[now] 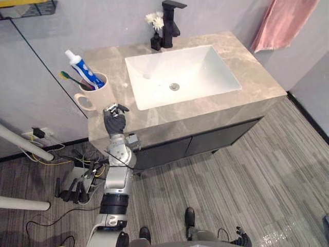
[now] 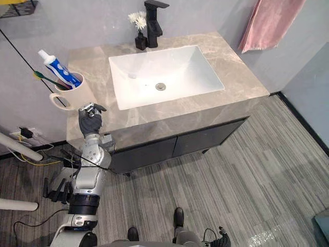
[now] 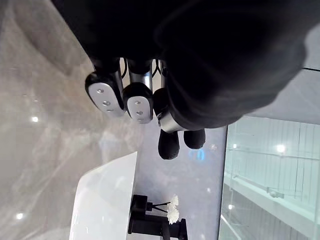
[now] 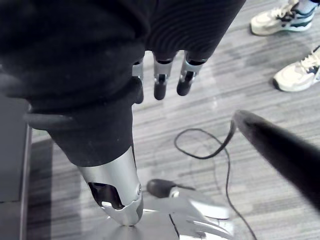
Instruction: Organize washtable
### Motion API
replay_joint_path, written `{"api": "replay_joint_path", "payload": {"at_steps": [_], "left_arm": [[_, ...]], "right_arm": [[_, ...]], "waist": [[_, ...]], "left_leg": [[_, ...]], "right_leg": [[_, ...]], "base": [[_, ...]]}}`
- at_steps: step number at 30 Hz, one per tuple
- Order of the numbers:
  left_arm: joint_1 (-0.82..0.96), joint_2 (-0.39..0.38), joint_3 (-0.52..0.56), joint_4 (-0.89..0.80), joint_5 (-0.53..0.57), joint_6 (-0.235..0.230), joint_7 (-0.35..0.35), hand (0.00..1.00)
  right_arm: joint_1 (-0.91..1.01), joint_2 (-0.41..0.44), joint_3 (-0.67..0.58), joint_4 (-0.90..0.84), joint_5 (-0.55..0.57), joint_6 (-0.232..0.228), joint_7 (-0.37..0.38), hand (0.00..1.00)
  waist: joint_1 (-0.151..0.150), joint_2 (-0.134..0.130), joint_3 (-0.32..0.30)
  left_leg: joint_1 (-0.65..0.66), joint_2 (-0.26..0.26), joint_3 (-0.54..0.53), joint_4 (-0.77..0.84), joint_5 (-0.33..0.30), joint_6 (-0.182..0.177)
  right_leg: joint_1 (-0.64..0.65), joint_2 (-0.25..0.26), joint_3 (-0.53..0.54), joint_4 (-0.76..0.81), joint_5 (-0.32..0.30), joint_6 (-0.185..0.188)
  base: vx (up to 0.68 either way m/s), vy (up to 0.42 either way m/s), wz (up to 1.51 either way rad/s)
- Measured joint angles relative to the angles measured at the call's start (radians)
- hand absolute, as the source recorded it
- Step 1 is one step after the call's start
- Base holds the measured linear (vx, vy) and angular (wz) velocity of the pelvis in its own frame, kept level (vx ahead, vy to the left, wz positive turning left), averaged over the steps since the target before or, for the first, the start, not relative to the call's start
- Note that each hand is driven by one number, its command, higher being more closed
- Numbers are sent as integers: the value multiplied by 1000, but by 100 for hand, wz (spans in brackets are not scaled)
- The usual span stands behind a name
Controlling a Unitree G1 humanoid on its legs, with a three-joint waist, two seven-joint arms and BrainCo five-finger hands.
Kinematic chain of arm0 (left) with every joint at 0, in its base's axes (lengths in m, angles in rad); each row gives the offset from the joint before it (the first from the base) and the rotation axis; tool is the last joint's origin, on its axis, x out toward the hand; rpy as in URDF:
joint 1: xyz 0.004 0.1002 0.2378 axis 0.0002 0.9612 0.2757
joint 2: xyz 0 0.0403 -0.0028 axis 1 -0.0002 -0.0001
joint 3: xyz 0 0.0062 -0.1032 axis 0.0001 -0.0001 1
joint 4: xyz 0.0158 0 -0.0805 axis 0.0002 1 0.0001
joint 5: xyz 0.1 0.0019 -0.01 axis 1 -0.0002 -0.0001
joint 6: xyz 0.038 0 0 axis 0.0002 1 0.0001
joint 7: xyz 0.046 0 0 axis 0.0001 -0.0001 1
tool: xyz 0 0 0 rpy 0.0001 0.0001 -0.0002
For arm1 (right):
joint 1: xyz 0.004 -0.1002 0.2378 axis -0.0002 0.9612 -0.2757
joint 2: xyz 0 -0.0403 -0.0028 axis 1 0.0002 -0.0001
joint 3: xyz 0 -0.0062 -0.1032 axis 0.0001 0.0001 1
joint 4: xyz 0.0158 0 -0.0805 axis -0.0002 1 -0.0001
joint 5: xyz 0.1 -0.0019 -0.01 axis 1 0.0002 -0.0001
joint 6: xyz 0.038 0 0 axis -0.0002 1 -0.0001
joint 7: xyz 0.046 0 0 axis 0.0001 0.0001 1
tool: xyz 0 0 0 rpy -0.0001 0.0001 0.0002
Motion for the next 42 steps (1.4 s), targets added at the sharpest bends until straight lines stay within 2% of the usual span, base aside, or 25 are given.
{"api": "replay_joint_path", "payload": {"at_steps": [7,10,24,29,36,42], "left_arm": [[-59,-3,23,0,2,9,51,100],[-64,-13,63,0,6,18,83,100],[-59,-39,126,-51,21,18,105,100],[-61,-14,132,-58,35,17,108,100],[-113,37,208,-56,37,21,151,100],[-136,57,242,-52,37,28,169,100]], "right_arm": [[-8,-3,5,-16,1,-6,4,0],[-7,-8,9,-19,2,-10,4,0],[-6,-18,28,-59,2,-22,7,0],[-6,-24,35,-65,2,-31,8,0],[-7,-43,59,-90,3,-35,11,0],[-8,-47,65,-94,3,-36,11,0]], "waist": [[-3,-14,43],[-2,-12,51],[-2,-11,67],[-2,-11,85],[-3,-14,126],[-3,-15,135]], "left_leg": [[-68,-15,6,70,-16,20],[-86,-18,7,81,-22,15],[-107,-16,6,98,-22,20],[-111,-15,6,105,-26,20],[-131,-10,18,127,-33,16],[-145,-6,26,153,-49,18]], "right_leg": [[-44,-20,28,0,30,7],[-58,-23,31,0,34,6],[-73,-23,29,0,37,4],[-74,-22,31,0,37,4],[-91,-18,46,0,43,4],[-98,-15,55,0,45,6]], "base": [[-73,5,-5],[-84,-14,-1],[2,-2,0],[0,0,0],[-4,-6,-5],[6,-2,-5]]}}
